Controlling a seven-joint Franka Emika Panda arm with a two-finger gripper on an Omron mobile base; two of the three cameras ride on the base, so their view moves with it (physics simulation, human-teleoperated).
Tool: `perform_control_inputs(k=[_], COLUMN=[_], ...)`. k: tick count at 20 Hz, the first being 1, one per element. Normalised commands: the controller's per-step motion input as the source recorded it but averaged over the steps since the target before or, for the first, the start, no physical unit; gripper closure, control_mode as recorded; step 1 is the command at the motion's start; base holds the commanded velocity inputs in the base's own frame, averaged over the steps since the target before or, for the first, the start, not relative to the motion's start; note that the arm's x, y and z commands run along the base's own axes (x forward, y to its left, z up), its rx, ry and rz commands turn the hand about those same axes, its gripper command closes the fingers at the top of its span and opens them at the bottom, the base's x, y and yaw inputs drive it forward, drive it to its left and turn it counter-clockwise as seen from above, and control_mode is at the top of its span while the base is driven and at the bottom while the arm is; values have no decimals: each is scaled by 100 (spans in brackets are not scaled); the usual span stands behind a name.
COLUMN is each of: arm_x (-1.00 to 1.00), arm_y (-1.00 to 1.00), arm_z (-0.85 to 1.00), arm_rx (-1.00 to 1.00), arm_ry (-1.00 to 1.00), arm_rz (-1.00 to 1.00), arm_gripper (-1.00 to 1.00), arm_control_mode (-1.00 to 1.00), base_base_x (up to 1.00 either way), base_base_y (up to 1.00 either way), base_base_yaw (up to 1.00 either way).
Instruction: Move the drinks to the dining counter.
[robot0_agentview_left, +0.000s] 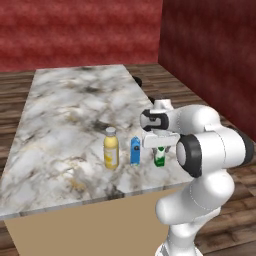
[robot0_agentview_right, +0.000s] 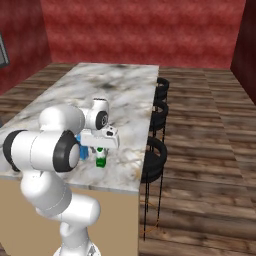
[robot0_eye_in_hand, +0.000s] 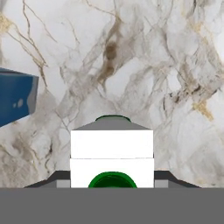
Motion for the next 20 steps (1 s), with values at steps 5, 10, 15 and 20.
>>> perform_control_inputs(k=[5, 10, 15, 20], arm_x=[0, 0, 0, 0], arm_y=[0, 0, 0, 0], arm_z=[-12, -6, -4, -2], arm_rx=[0, 0, 0, 0], arm_ry=[0, 0, 0, 0], arm_rz=[0, 0, 0, 0], arm_gripper=[100, 100, 100, 100], arm_control_mode=[-100, -100, -100, -100], base_base_x=[0, 0, 0, 0], base_base_y=[0, 0, 0, 0], base_base_yaw=[0, 0, 0, 0])
